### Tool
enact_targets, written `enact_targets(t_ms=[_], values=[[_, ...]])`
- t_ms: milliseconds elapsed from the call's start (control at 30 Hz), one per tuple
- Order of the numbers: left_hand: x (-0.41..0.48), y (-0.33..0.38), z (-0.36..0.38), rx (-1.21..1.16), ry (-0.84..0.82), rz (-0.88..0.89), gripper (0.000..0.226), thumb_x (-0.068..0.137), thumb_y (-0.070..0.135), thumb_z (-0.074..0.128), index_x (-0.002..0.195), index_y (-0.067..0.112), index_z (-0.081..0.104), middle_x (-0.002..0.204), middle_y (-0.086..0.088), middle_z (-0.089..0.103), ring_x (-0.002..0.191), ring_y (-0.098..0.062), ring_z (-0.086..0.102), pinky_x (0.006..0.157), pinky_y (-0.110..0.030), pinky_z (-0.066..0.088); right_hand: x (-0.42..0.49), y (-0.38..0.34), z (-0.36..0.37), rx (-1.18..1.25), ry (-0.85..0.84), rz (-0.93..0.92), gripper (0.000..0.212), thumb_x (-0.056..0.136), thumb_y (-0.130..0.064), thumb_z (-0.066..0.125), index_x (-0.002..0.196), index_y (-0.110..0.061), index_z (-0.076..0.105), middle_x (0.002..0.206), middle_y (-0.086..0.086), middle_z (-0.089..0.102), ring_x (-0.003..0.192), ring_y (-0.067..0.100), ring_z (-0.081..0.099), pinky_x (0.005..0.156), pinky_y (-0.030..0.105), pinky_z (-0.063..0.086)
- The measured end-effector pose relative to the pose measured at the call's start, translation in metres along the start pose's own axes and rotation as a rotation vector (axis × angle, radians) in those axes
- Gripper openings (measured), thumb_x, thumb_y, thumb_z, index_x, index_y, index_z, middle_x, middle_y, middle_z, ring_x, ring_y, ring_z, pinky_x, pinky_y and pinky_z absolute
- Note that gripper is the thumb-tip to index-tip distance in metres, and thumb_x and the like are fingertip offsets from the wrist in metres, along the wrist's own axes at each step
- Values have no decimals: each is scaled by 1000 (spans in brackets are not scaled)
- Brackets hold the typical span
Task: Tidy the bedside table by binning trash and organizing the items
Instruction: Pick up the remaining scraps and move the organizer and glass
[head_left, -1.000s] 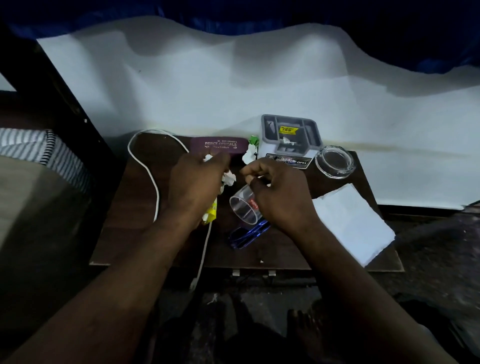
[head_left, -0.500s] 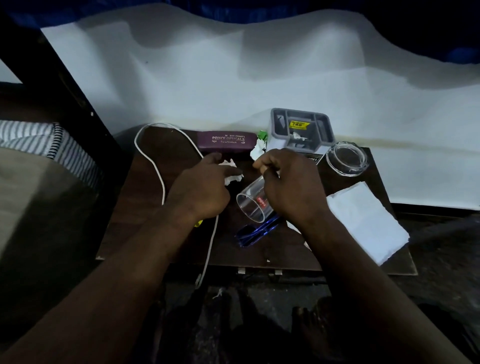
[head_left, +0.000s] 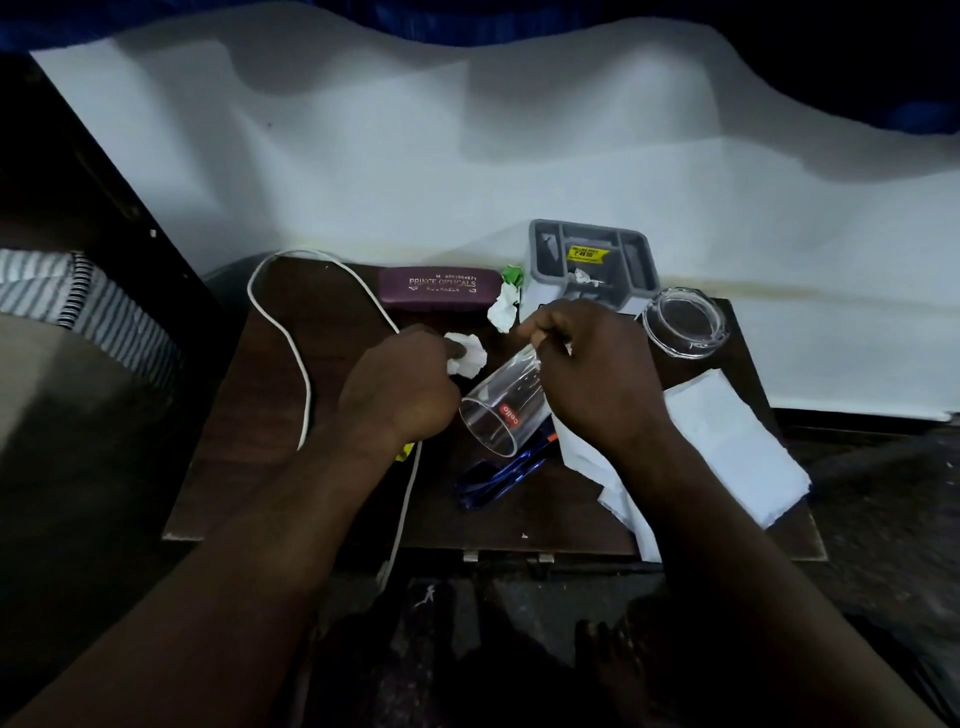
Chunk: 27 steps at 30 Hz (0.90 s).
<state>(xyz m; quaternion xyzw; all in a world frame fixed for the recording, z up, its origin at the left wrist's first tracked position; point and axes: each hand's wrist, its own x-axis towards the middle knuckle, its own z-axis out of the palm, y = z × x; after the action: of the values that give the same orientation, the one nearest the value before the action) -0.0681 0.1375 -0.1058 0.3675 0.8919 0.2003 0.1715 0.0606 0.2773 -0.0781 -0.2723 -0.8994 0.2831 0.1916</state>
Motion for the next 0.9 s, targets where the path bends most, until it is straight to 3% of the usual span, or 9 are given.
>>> enact_targets(t_ms=[167, 433, 500, 600, 733, 833, 900], values=[[2, 1, 2, -14, 100, -49, 37, 82, 14, 71, 117, 25, 76, 124, -2, 71, 115, -27, 66, 98, -38, 53, 2, 3, 0, 8, 10, 25, 19, 91, -8, 61, 95, -18, 77, 98, -4, 76, 94, 14, 68, 87, 40, 55], [7, 11, -9, 0, 360, -86, 14, 84, 38, 75, 94, 27, 77, 96, -3, 77, 95, -30, 71, 81, -35, 54, 7, 13, -6, -4, 48, 69, 20, 91, -10, 61, 97, -22, 76, 97, -9, 76, 93, 11, 69, 86, 35, 56], [6, 14, -12, -68, 426, -72, 12, 84, 33, 74, 93, 26, 75, 94, -4, 77, 94, -33, 70, 82, -39, 56, 9, 15, -11, 4, 80, 102, 19, 91, -12, 61, 97, -21, 77, 94, -10, 76, 90, 9, 69, 82, 29, 54], [7, 15, -12, -257, 446, -89, 26, 83, 26, 72, 109, 26, 70, 103, -5, 75, 97, -33, 69, 86, -41, 56, 10, 16, -15, 8, 102, 129, 19, 91, -11, 61, 96, -21, 77, 91, -10, 76, 86, 9, 69, 75, 24, 49], [13, 15, -10, -391, 380, -139, 18, 87, 20, 69, 103, 18, 75, 104, -5, 76, 100, -27, 69, 74, -24, 42, 10, 13, -10, 15, 104, 119, 18, 88, -10, 63, 94, -21, 76, 89, -10, 74, 86, 10, 69, 79, 29, 53], [12, 19, -10, -435, 400, -134, 15, 91, 23, 69, 102, 14, 71, 102, -6, 71, 97, -25, 64, 69, -21, 31, 12, 16, -12, -7, 100, 116, 17, 90, -11, 63, 96, -22, 75, 88, -12, 72, 85, 8, 67, 74, 23, 49], [12, 20, -12, -511, 413, -140, 10, 92, 23, 68, 91, 13, 66, 91, -4, 65, 87, -23, 61, 65, -24, 31, 13, 19, -15, -17, 119, 131, 18, 91, -13, 62, 99, -23, 75, 92, -9, 75, 86, 9, 68, 74, 23, 48]])
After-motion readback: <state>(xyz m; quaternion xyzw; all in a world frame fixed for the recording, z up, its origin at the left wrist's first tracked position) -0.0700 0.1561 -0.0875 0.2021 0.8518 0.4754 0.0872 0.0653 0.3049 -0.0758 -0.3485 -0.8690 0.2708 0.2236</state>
